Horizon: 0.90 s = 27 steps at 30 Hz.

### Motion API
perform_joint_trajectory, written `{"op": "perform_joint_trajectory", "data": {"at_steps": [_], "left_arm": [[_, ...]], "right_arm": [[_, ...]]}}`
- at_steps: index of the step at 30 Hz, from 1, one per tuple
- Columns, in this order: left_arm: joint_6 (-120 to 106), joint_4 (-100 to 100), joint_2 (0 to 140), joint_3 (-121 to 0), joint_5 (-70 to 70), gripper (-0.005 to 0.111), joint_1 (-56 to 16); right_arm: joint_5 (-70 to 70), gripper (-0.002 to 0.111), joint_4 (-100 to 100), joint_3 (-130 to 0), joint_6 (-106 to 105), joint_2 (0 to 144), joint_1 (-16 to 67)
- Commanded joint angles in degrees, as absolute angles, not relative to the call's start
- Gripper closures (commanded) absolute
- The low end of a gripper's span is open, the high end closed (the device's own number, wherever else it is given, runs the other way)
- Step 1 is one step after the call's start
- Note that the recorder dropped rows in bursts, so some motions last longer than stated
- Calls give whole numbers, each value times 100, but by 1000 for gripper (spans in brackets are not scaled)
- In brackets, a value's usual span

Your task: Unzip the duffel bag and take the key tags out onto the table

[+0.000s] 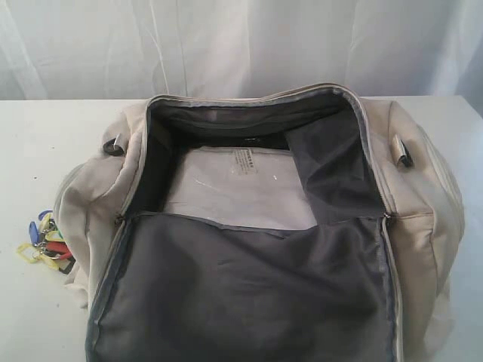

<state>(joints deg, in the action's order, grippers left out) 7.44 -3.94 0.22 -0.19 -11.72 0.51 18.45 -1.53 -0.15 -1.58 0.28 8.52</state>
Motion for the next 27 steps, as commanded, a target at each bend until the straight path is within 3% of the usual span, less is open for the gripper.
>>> {"op": "perform_joint_trajectory", "data": {"at_steps": [1,27], "left_arm": [[747,-334,0,0,-1157,107,-38],[747,-334,0,0,-1157,107,-83]], "right_arm": [[1796,108,-180,0,-128,0,857],[1796,108,-180,0,-128,0,857]]}}
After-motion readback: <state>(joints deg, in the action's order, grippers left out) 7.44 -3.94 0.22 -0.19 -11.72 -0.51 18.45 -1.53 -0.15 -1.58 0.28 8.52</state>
